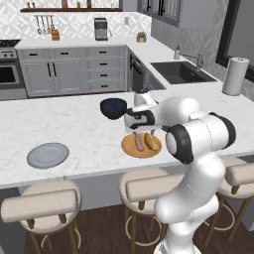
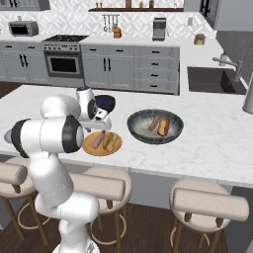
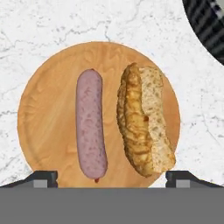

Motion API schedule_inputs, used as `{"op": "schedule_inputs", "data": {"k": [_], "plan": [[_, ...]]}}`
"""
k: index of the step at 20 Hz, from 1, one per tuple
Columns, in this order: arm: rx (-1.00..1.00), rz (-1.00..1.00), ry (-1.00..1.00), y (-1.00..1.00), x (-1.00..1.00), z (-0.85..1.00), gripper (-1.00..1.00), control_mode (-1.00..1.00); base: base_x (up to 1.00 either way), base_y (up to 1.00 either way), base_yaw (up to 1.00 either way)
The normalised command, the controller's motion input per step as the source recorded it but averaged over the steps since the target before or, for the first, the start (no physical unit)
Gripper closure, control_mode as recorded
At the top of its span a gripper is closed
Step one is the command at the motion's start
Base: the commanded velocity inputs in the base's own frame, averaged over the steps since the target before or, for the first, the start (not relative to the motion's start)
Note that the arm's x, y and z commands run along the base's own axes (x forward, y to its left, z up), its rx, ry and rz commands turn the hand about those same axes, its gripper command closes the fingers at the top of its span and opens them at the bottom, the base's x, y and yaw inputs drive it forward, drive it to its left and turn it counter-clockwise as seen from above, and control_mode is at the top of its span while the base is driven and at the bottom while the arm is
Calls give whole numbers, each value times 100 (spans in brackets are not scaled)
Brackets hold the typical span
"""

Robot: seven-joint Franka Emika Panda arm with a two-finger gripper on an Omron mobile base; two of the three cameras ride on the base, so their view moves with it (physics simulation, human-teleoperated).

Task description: Place one bun and one sausage from the bowl on each plate.

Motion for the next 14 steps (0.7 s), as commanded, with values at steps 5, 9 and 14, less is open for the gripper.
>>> {"op": "schedule_inputs", "data": {"k": [5,9,14], "plan": [[0,-15,-19,-72,0,53,-100,-100,0,0,0],[-1,-15,-1,-79,4,48,-100,-100,0,0,0],[-9,-8,2,-90,16,25,-100,-100,0,0,0]]}}
